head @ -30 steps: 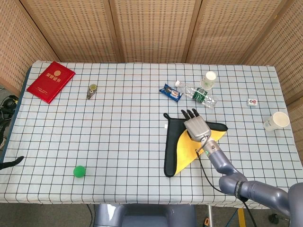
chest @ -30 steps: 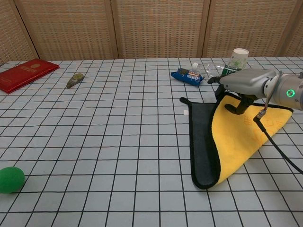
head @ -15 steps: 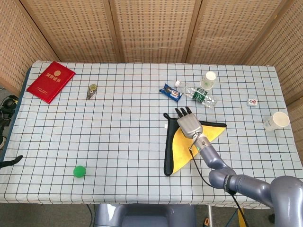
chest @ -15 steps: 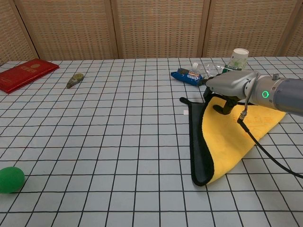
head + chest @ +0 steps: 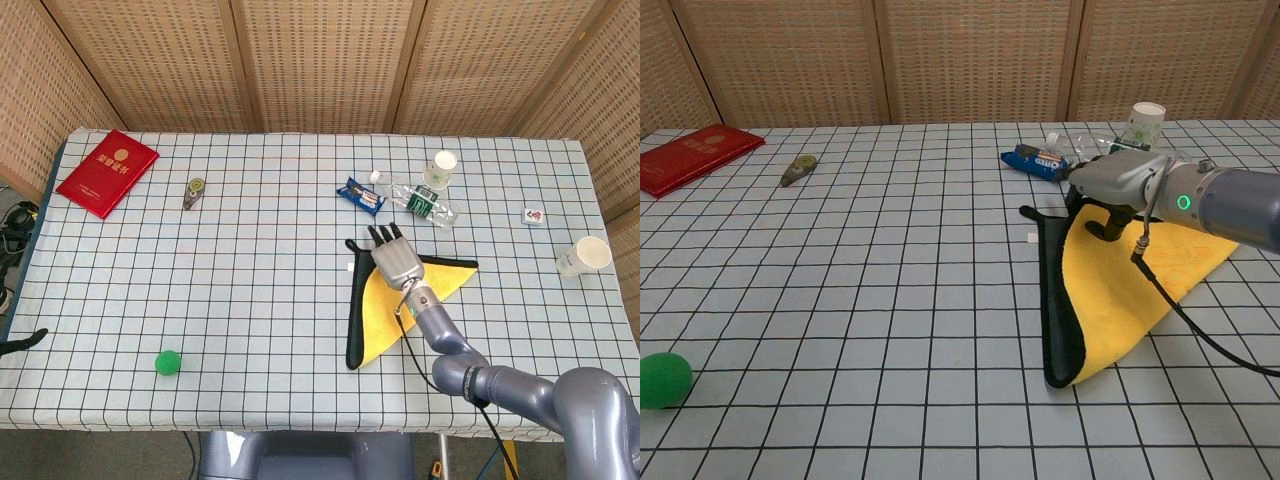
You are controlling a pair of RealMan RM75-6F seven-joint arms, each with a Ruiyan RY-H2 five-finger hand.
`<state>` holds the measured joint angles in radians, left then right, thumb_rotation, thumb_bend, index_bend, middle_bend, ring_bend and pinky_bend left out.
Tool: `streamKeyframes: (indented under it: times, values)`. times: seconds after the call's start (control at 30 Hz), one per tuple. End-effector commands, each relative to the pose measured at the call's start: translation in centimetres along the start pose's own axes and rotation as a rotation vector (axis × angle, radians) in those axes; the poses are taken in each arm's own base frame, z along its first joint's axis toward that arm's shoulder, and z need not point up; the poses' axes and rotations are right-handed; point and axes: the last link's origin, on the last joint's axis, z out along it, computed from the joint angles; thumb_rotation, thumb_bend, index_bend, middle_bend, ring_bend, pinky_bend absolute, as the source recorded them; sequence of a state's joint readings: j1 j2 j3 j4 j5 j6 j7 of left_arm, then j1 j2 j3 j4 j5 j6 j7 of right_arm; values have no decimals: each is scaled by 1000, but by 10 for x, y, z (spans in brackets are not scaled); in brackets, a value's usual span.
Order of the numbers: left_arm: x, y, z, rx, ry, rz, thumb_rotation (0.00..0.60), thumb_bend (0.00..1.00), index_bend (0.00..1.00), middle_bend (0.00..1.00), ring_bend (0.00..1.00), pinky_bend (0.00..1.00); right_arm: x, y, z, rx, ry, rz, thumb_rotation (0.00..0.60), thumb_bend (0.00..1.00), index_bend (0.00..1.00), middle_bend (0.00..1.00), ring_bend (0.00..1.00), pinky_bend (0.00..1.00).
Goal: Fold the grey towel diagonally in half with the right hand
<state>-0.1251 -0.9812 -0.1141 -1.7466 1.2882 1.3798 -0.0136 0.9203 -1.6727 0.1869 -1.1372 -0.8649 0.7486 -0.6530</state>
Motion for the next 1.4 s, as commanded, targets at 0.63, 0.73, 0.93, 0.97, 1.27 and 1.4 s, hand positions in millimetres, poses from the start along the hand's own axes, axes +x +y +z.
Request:
streamKeyframes:
  times: [0.63,0.73,0.93,0.97,1.27,1.4]
  values:
    - [2,-2,1,5,5,-9,600,0,0,0,0,0,16,-7,8,-39,69,18,600,212,130,53,0,0]
    - [3,-2,1,4,5,-10,600,0,0,0,0,0,22,-6,6,-40,97,43,600,212,126,53,0,0]
    - [3,0,0,-4,4,-11,600,0,0,0,0,0,42,-2,-5,-20,162,83,600,211,127,53,0,0]
    - [3,0,0,-5,4,-12,600,0,0,0,0,0,46,-1,-8,-15,175,89,600,211,127,53,0,0]
    - [3,4,-3,-27,2,-13,600,0,0,0,0,0,59,32,-62,17,240,158,600,23,120,23,0,0]
    - [2,7,-5,-44,0,-12,600,0,0,0,0,0,49,60,-98,16,245,177,600,0,106,5,0,0]
